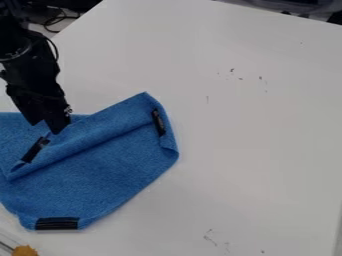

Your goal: Fold the cloth from the top to the bottom

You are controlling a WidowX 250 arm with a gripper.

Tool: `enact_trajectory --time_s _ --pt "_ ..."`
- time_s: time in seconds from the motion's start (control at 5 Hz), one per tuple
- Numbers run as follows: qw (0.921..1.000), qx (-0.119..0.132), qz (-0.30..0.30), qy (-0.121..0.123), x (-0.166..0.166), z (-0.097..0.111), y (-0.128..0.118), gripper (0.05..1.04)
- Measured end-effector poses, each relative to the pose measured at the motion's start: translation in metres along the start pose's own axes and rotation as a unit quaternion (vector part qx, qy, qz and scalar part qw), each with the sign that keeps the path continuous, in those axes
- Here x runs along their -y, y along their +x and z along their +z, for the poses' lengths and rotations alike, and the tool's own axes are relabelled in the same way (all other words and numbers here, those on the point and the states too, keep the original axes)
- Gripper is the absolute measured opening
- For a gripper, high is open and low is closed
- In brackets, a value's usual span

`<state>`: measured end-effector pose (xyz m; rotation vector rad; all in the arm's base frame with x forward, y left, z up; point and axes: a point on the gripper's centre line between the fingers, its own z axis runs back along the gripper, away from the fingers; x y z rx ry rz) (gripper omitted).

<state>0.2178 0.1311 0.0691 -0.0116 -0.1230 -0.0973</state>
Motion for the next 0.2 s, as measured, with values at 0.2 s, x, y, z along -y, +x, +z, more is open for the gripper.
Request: enact_trajectory --time_s 0.2 --pt "0.9998 -0.011 -0.011 0.013 0.0006 0.0015 0.0029 1.004"
